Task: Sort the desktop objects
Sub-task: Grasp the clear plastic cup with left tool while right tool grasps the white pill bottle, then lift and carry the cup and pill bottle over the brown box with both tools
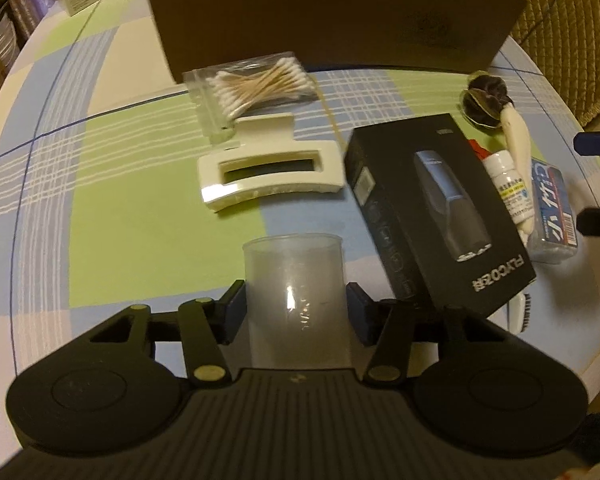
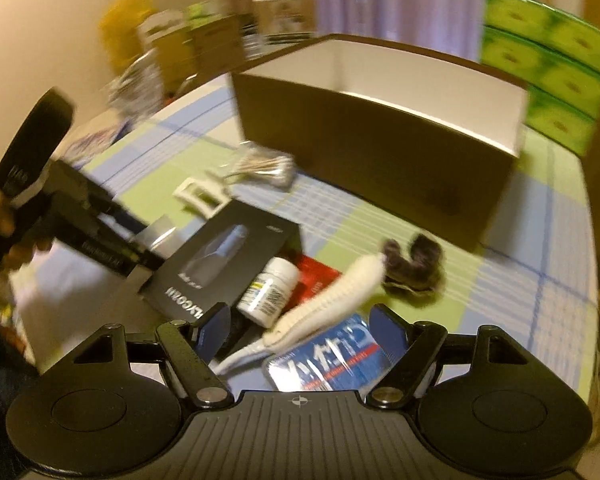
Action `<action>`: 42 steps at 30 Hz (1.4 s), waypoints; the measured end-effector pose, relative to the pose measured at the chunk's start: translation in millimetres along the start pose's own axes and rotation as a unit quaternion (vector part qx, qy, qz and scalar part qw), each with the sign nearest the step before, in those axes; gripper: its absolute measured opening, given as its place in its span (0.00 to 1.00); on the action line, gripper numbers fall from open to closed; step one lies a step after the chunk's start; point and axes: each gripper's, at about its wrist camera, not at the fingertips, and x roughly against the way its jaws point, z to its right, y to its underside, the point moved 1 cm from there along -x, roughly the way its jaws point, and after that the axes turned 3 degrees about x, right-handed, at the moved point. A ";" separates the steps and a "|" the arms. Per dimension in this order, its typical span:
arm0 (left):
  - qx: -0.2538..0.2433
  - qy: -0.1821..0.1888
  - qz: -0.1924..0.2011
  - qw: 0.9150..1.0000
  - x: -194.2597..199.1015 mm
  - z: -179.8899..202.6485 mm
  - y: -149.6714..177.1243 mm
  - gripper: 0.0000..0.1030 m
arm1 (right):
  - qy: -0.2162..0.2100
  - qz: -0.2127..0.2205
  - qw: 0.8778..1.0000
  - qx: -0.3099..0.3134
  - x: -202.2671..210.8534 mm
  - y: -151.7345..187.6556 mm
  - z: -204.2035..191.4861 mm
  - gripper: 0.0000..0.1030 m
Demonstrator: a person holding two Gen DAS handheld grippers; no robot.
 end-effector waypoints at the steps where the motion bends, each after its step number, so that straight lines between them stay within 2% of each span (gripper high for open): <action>1: 0.005 -0.002 0.000 1.000 0.8 -3.6 1.1 0.46 | -0.006 -0.003 1.000 0.021 -2.8 -1.6 -1.9 0.72; 5: 0.031 -0.015 0.001 0.999 5.3 -21.1 7.4 0.46 | -0.028 -0.022 0.994 0.101 -16.3 -5.4 -5.5 0.65; 9: 0.060 -0.029 0.000 0.998 10.8 -37.2 15.2 0.46 | -0.047 -0.030 0.987 0.149 -27.2 -8.5 -3.7 0.59; 16: 0.092 -0.045 0.000 0.995 17.7 -49.3 28.8 0.46 | -0.080 -0.035 0.976 0.200 -44.5 -10.6 -3.7 0.51; 20: 0.096 -0.051 0.000 0.994 18.3 -49.1 32.7 0.46 | -0.090 -0.035 0.969 0.225 -56.3 -8.7 -4.3 0.50; 25: 0.097 -0.055 0.000 0.994 19.0 -46.6 34.2 0.46 | -0.094 -0.033 0.963 0.252 -59.4 -1.9 -4.8 0.43; 27: 0.097 -0.055 0.000 0.994 18.8 -46.6 33.8 0.46 | -0.095 -0.030 0.965 0.241 -57.2 -1.6 -3.3 0.43; 33: 0.097 -0.058 -0.001 0.994 18.9 -45.0 35.2 0.46 | -0.078 -0.017 0.984 0.160 -44.5 -6.8 5.6 0.43; 37: 0.093 -0.055 -0.001 0.994 19.5 -41.7 36.2 0.46 | -0.047 -0.023 0.993 0.103 -38.8 -14.0 11.2 0.43; 42: 0.087 -0.052 0.002 0.995 20.3 -38.6 34.8 0.46 | 0.009 -0.038 0.998 0.045 -32.4 -23.0 15.9 0.43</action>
